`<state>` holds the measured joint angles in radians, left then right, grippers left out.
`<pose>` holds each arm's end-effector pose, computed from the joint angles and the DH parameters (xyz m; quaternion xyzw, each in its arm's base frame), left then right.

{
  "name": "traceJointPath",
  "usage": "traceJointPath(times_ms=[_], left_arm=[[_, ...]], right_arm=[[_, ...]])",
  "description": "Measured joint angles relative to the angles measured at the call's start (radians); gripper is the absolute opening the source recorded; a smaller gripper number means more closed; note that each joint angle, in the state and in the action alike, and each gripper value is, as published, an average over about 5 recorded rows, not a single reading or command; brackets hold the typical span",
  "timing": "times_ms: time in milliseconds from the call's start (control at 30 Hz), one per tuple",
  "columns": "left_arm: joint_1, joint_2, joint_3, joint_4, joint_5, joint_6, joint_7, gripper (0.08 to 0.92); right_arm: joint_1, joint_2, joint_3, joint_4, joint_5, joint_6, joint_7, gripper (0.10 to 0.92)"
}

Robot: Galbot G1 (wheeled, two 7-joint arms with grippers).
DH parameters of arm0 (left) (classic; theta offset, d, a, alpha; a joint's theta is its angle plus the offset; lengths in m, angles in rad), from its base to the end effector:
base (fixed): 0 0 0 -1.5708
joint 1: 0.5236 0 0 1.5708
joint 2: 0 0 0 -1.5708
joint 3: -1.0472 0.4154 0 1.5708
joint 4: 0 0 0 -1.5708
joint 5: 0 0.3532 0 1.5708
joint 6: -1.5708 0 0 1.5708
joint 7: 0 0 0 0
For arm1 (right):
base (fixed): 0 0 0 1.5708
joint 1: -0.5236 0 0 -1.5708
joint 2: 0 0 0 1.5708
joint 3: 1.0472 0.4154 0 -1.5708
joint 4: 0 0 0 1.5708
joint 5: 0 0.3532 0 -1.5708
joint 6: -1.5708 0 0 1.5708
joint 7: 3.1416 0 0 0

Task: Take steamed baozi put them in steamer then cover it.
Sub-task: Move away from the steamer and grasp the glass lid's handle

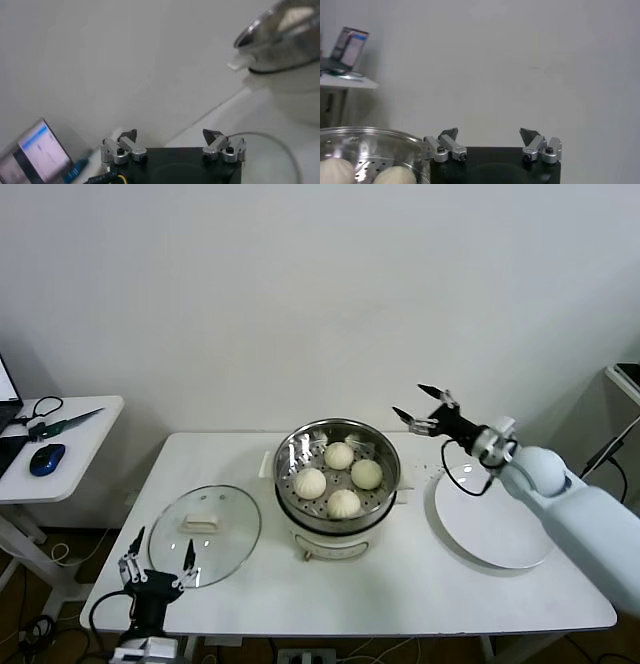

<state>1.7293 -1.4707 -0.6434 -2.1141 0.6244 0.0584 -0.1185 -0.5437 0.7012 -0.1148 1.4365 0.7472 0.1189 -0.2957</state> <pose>0.0893 0.0592 -0.3662 0.0644 -0.9190 -0.3820 0.0736 0.4671 -0.2190 -0.2654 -0.2949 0.9486 -0.1135 0.0151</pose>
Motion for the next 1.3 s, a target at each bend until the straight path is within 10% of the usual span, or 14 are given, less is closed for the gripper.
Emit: traceJointPath(times_ms=[500, 1300], left_arm=[[-0.087, 0.055, 0.026, 0.137, 0.726, -0.060, 0.001, 0.823], [-0.403, 0.111, 0.059, 0.527, 0.871, -0.058, 0.038, 0.823]], right_arm=[[-0.453, 0.100, 0.447, 0.063, -0.113, -0.016, 0.031, 0.823], [-0.679, 0.219, 0.660, 0.036, -0.292, -0.003, 0.030, 0.823]])
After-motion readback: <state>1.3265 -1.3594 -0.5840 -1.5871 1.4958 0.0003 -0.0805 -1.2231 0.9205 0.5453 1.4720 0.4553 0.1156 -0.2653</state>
